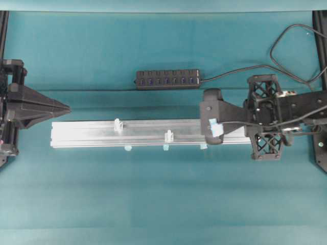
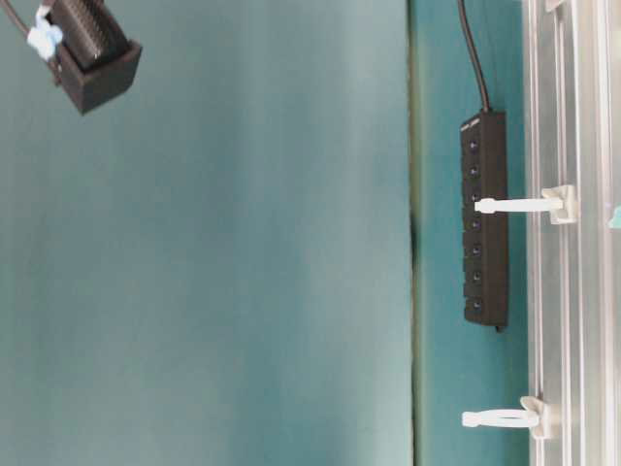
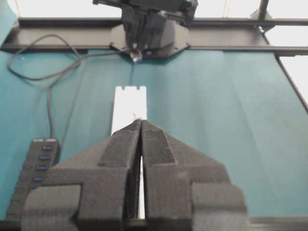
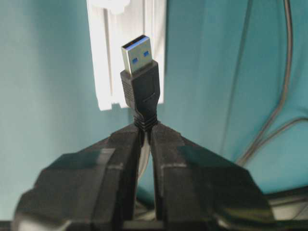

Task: Pass the USB cable through three rings with both arms.
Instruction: 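Lift the plug and carry it left to the rightmost white ring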

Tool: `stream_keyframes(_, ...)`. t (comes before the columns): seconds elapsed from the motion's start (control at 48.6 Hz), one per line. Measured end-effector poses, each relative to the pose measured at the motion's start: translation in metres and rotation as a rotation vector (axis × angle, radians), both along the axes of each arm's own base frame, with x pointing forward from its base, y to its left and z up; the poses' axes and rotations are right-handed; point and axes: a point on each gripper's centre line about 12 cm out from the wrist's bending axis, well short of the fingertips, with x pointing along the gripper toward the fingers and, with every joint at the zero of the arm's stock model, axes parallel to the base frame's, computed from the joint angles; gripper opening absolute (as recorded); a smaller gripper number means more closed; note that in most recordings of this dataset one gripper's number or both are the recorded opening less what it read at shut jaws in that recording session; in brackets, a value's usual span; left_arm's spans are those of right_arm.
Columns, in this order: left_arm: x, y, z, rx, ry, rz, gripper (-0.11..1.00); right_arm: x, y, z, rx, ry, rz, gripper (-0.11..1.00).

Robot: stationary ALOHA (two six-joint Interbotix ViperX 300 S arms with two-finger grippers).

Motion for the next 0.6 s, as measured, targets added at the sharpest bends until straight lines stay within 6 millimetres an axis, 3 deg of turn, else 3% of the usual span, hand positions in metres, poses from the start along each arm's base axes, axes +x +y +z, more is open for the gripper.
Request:
stream_keyframes(0.309, 0.0, 0.001, 0.001, 0.002, -0.002, 0.003, 0.02, -0.026, -0.002, -0.028, 0.016, -0.044, -0.069, -0.06)
stream_keyframes(0.597, 0.002, 0.001, 0.006, 0.0, -0.012, 0.003, 0.02, -0.021, 0.0, -0.06, 0.045, -0.109, -0.067, -0.06)
